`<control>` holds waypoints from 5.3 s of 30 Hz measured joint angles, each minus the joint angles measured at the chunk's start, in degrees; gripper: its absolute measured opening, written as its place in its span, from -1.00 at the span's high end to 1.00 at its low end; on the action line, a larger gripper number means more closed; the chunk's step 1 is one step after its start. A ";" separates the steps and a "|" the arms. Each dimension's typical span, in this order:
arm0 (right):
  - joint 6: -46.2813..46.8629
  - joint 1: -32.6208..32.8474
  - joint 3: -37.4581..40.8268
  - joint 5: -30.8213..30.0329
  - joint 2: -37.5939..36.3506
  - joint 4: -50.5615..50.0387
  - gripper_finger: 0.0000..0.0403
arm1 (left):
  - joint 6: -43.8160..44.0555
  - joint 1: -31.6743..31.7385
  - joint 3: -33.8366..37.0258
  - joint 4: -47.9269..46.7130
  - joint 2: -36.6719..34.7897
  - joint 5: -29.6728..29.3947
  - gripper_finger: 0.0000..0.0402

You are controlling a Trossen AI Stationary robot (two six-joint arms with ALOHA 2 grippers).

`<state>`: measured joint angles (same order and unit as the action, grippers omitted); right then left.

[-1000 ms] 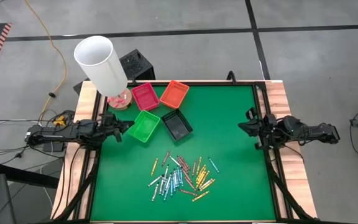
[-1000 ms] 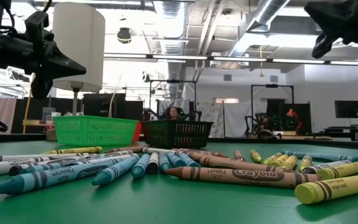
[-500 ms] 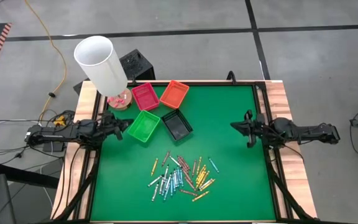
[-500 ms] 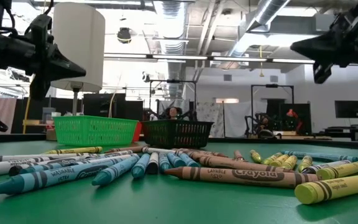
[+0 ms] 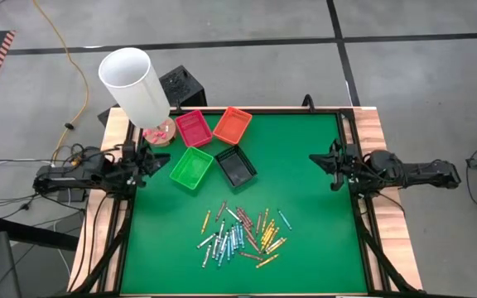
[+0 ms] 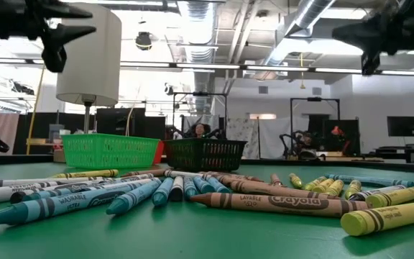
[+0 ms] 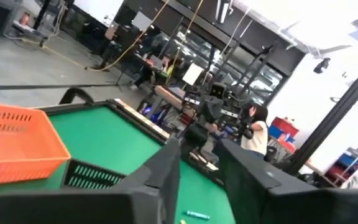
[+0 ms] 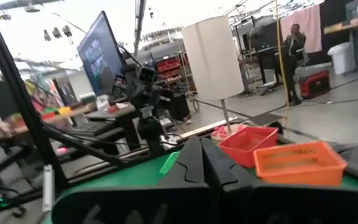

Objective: Sort crayons
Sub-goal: Put the blue crayon into the orange bin

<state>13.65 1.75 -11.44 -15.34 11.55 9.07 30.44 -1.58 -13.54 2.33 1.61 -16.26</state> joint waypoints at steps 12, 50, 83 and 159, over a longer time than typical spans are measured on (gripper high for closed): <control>-1.71 -0.16 -21.34 1.14 27.42 -15.74 1.00 | 3.17 0.00 -14.66 -24.78 3.28 3.03 0.32; 25.14 3.08 -33.09 9.46 60.76 -40.14 0.26 | 0.60 0.00 -16.24 -32.08 13.46 -0.95 0.32; 53.96 20.29 -33.21 8.59 76.58 -33.60 0.10 | 0.27 0.01 -16.22 -37.36 26.86 0.98 0.32; 9.49 -24.41 -61.59 0.49 98.71 7.01 0.94 | 7.68 0.17 -16.20 -40.01 26.88 -12.05 0.32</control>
<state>23.14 -22.67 -73.03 -14.85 110.26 16.07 38.12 -1.41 -29.74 -37.67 28.49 -28.30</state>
